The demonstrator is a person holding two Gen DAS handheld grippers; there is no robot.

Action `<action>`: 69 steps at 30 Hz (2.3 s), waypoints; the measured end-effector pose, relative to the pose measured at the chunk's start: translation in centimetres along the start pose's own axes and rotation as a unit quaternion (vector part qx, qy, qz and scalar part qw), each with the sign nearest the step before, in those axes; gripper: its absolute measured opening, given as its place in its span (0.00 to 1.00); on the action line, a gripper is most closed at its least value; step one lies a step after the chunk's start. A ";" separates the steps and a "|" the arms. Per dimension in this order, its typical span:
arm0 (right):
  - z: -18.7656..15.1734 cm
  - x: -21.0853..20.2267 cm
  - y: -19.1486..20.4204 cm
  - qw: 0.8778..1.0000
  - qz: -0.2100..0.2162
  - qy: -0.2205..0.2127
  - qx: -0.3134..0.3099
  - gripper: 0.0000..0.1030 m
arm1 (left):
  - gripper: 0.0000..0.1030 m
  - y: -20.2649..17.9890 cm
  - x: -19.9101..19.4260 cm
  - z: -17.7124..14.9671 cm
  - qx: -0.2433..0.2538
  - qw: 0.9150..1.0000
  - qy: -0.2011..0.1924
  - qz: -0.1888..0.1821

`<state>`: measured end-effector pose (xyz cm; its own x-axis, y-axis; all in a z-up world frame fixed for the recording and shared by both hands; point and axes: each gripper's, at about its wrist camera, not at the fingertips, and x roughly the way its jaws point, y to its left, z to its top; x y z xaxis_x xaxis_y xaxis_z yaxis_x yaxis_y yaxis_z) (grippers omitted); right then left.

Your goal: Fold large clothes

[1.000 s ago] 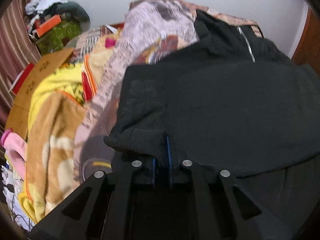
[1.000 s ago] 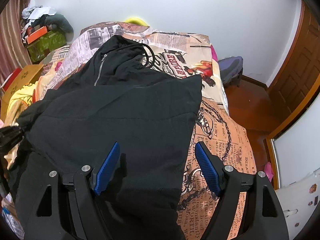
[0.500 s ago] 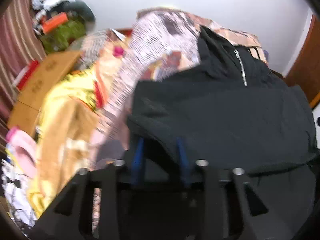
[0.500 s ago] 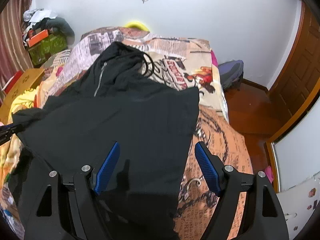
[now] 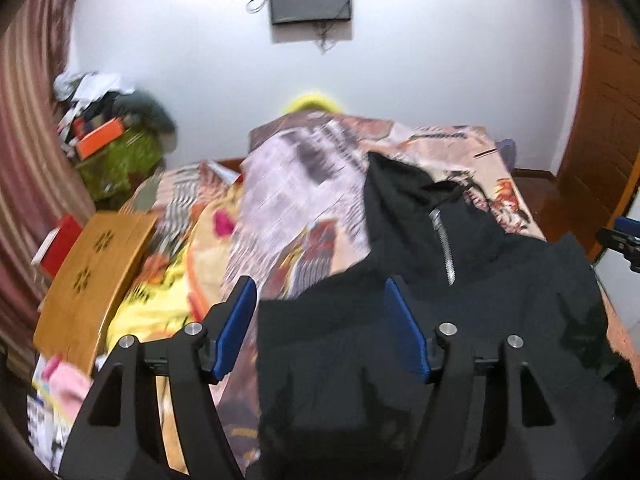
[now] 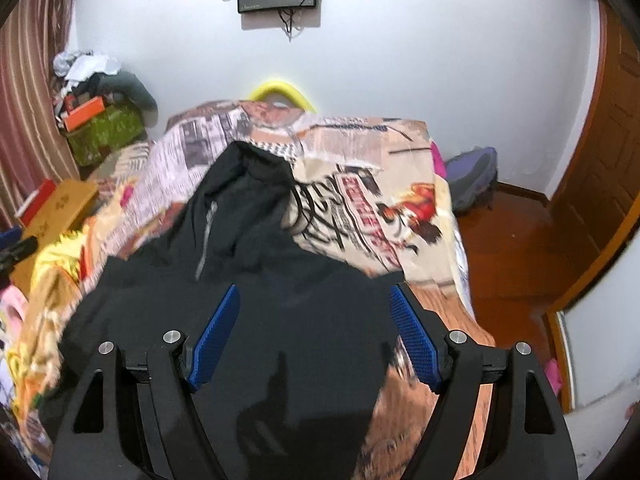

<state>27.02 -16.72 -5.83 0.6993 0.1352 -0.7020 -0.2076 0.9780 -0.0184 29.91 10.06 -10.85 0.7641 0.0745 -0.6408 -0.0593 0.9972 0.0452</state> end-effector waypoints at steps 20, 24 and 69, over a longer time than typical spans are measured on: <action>10.3 15.5 2.1 0.997 -0.001 0.076 0.003 0.72 | 0.65 -4.5 19.0 8.8 -0.031 0.996 0.079 -0.040; 10.9 19.5 2.5 0.994 0.004 0.111 0.018 0.72 | 0.65 -5.4 22.2 9.1 -0.040 0.994 0.092 -0.041; -5.1 3.8 4.2 0.989 0.098 0.090 -0.069 0.25 | 0.15 -6.0 1.5 -8.5 0.078 0.986 0.111 -0.098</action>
<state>25.29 -12.93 -12.21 0.5059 0.2769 -0.8169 -0.4269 0.9034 0.0418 25.97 4.21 -18.60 0.5910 -0.1051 -0.7998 0.1879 0.9821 0.0099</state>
